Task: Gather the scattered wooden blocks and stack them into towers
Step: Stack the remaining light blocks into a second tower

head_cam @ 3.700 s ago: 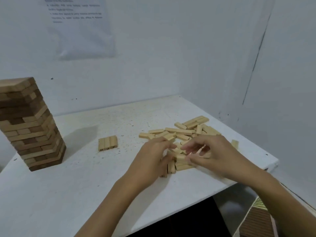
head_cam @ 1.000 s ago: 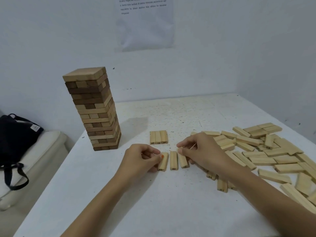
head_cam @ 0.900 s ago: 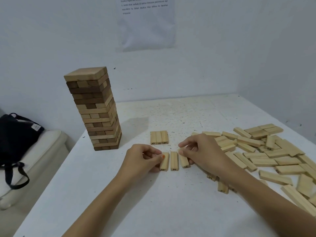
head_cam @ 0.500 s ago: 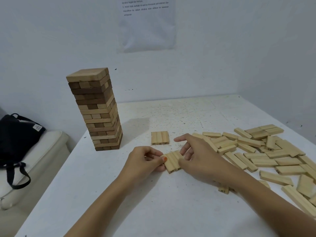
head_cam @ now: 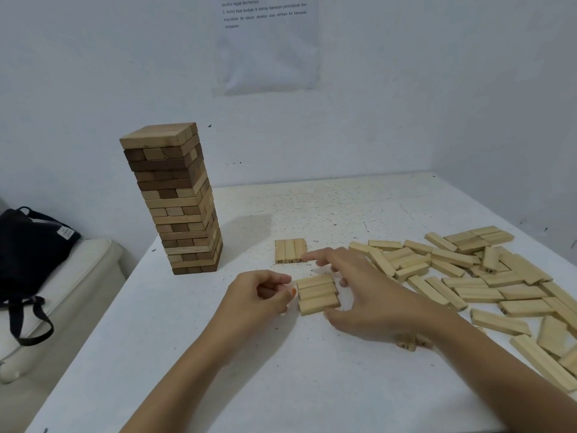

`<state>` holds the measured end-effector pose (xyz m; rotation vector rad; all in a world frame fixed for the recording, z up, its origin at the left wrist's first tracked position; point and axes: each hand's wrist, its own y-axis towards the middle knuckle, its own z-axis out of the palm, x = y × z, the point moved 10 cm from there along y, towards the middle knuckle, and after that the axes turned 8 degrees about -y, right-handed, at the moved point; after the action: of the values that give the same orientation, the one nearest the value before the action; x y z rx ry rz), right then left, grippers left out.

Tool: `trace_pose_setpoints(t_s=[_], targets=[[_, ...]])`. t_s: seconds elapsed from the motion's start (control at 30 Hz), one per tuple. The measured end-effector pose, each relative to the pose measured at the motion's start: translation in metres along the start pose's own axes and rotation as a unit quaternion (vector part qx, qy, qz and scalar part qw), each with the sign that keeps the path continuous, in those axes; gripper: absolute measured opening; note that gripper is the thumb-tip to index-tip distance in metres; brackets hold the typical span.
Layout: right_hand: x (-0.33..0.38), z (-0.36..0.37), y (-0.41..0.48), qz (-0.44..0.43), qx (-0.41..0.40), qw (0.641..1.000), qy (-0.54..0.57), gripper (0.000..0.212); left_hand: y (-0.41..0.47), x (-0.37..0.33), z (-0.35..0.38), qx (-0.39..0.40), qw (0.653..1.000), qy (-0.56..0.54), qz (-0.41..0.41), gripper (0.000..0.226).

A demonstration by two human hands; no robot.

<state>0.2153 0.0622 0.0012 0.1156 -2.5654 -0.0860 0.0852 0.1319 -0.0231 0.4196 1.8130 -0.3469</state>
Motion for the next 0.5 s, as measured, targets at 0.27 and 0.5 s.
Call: trace_pose_setpoints(t_s=[0.27,0.5], targets=[[-0.016,-0.004,0.001,0.053,-0.03,0.998,-0.004,0.065,-0.008,-0.003,0.01,0.026,0.999,0.018,0.01,0.047],[-0.015,-0.003,0.001,0.058,-0.042,0.997,0.031,0.059,-0.007,-0.009,0.012,0.026,0.999,0.009,0.028,0.038]])
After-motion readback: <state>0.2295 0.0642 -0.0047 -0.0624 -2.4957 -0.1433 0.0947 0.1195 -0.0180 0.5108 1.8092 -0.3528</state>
